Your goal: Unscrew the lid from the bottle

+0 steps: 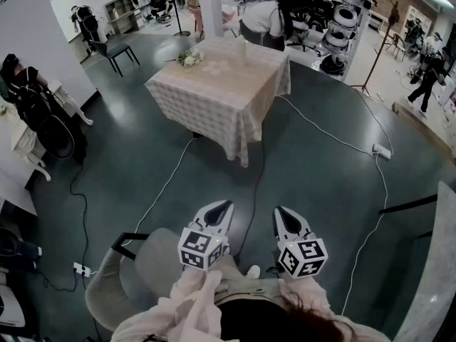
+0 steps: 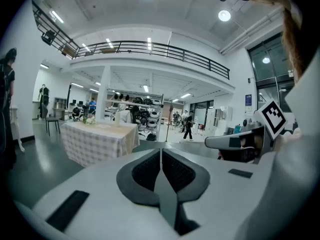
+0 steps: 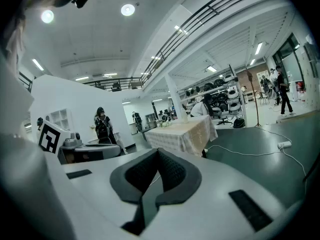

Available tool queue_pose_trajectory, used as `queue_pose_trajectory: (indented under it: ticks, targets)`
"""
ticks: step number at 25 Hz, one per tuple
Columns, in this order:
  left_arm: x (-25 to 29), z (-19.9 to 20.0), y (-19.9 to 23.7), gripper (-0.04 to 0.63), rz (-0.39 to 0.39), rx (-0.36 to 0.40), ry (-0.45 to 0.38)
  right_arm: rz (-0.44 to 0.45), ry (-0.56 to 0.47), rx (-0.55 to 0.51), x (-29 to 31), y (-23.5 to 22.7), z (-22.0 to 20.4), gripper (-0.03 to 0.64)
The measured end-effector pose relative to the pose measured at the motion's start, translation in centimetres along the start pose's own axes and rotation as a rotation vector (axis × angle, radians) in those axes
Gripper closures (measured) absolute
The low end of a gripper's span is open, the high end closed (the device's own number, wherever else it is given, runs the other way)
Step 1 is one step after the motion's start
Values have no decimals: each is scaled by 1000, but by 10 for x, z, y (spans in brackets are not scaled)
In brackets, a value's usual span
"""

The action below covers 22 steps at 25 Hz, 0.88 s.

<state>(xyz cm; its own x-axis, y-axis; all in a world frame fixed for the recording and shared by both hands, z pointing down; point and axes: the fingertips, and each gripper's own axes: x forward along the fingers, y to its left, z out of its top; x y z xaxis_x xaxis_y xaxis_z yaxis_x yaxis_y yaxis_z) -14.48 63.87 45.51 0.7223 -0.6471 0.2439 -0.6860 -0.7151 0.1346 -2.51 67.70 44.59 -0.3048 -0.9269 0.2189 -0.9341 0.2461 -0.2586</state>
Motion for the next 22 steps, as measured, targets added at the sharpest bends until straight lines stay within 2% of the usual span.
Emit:
queue_pose_trajectory:
  ticks: [5,14,17,22]
  targets:
    - [-5,-3,-6,558,5,2,18,-27,-12,-5,-7,-3,-1,603]
    - [-3,-3,-21,558,8,3,17,-10,-13,-3,-14,-9,-2,603]
    - [3,-1,-21,558,5,21,18,-15,3,4,-10,-13,-7,603]
    - [25,4,-11,558,7,9,29,-22,31,45,6,-30,-7,603]
